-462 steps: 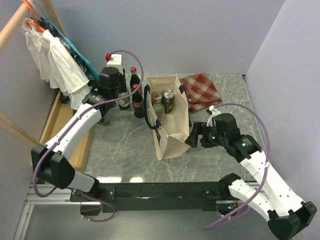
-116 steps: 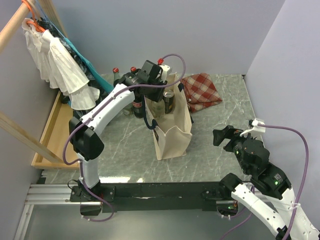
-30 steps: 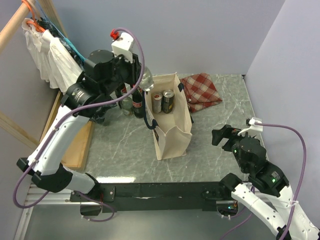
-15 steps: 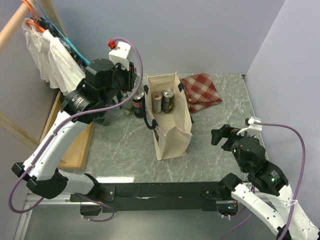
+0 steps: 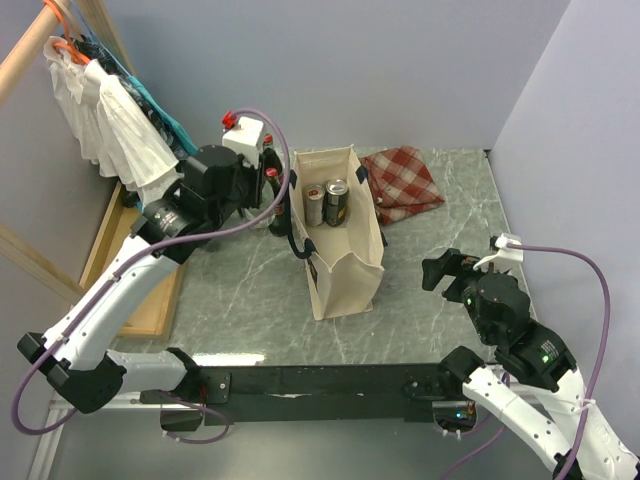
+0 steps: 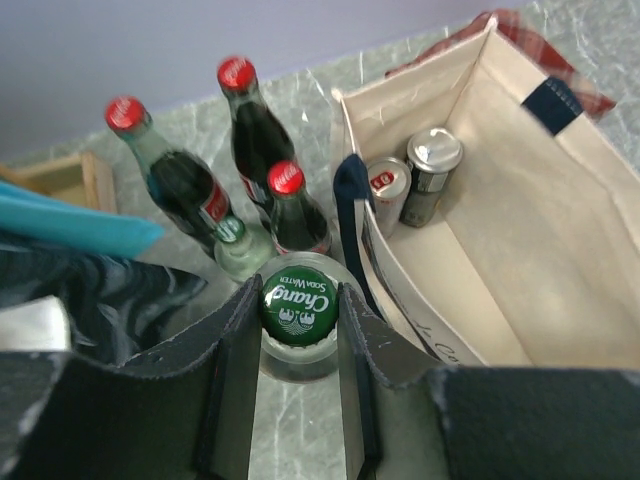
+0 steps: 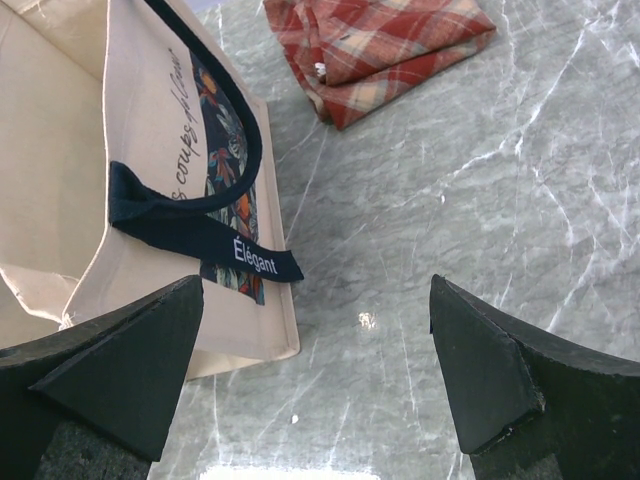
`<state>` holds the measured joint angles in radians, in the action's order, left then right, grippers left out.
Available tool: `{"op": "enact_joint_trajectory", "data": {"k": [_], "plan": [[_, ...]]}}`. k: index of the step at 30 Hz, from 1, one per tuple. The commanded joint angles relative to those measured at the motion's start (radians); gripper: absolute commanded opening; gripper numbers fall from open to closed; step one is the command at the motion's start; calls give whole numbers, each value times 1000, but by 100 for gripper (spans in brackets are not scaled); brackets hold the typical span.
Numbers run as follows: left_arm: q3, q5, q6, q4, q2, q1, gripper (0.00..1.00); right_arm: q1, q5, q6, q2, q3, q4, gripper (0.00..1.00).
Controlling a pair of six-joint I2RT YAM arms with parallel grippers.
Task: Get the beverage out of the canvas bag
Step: Place the drink at the center of the board.
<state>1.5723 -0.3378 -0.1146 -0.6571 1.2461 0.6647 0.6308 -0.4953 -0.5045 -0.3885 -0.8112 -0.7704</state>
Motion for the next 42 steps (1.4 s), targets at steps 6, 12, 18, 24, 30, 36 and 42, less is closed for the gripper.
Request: {"op": "enact_joint_trajectory", "data": {"k": [6,12,18,24,30,36,42], "plan": [[-185,-32,-73,335,-106,4,1,6,-9,-3,-10,4,33,100],[-282,-50,-77,435,-114,4,1,6,-20,4,-26,-6,26,100],[-333,-59,-77,504,-99,4,1,4,-61,-17,-52,-16,10,100],[-377,-53,-83,554,-79,4,1,4,-134,-54,-26,-23,3,100],[-423,-49,-97,608,-50,4,1,4,-160,-71,19,-8,28,100],[-457,-58,-100,649,-28,3,1,4,-203,-91,31,35,16,100],[-489,-52,-109,703,-5,-11,1,6,-213,-114,7,56,22,100]]}}
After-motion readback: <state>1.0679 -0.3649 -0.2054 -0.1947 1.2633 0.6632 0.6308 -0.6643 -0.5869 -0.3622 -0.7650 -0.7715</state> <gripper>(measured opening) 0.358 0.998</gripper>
